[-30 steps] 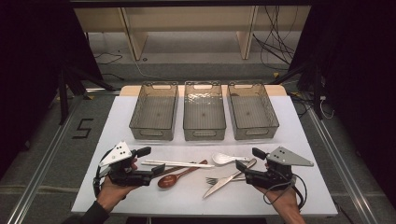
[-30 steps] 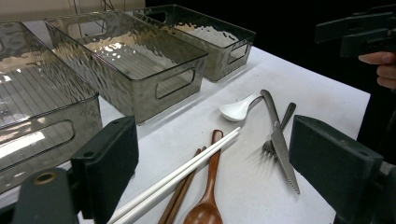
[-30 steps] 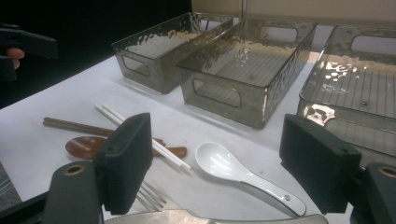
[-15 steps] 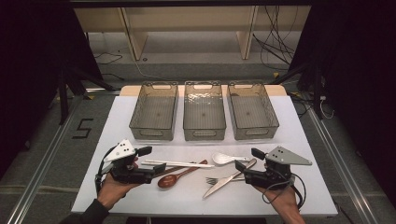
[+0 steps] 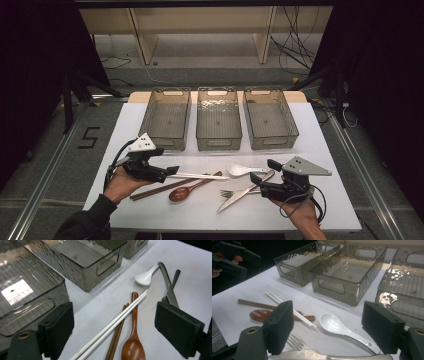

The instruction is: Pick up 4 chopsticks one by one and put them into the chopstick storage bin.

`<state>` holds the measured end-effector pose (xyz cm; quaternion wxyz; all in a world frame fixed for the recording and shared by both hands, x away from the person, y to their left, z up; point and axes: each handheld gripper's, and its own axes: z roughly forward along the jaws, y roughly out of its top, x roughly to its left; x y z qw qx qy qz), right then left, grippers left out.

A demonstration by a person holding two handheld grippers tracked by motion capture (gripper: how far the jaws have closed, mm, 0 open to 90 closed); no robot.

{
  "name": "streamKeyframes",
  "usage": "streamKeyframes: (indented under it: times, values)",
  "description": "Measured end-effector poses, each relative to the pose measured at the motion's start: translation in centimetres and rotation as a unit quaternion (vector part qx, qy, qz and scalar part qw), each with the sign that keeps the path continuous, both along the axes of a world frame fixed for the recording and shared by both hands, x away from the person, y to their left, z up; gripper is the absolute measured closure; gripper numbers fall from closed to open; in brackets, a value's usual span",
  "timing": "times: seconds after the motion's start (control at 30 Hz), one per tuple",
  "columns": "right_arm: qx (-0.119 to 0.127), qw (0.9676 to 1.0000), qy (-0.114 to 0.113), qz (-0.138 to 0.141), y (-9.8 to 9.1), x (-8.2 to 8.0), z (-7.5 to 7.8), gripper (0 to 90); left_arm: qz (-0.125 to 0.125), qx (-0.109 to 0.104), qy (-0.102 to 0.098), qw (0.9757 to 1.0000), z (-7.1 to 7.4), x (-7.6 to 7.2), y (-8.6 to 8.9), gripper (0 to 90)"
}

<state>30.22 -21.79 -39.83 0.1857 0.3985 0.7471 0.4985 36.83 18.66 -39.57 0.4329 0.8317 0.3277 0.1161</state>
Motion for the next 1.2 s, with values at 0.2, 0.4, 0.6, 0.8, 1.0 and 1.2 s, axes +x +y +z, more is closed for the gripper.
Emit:
streamKeyframes:
  times: [0.2, 0.4, 0.6, 0.8, 1.0, 1.2]
  values:
    - [-0.004, 1.0000, 0.002, 0.004, 0.2, 0.0, -0.1, 26.8, -0.001, 0.055, 0.012, 0.9984, -0.9, 1.9, -0.3, 16.7]
    - [-0.005, 0.9999, 0.005, 0.008, 0.3, 0.1, -0.1, 26.9, -0.006, 0.102, 0.021, 0.9945, -1.9, 3.1, -0.8, 17.2]
    - [-0.007, 0.9999, 0.008, 0.011, 0.4, 0.2, -0.2, 26.9, -0.017, 0.139, 0.026, 0.9899, -2.9, 4.1, -1.4, 19.5]
    - [-0.010, 0.9998, 0.010, 0.012, 0.4, 0.2, -0.2, 27.1, -0.036, 0.175, 0.033, 0.9834, -3.7, 4.9, -2.0, 26.4]
    - [-0.011, 0.9998, 0.012, 0.013, 0.5, 0.3, -0.3, 27.2, -0.047, 0.196, 0.043, 0.9786, -4.6, 5.6, -2.3, 31.6]
    - [-0.012, 0.9997, 0.014, 0.013, 0.5, 0.3, -0.3, 27.2, -0.072, 0.216, 0.056, 0.9721, -5.2, 5.9, -2.6, 38.5]
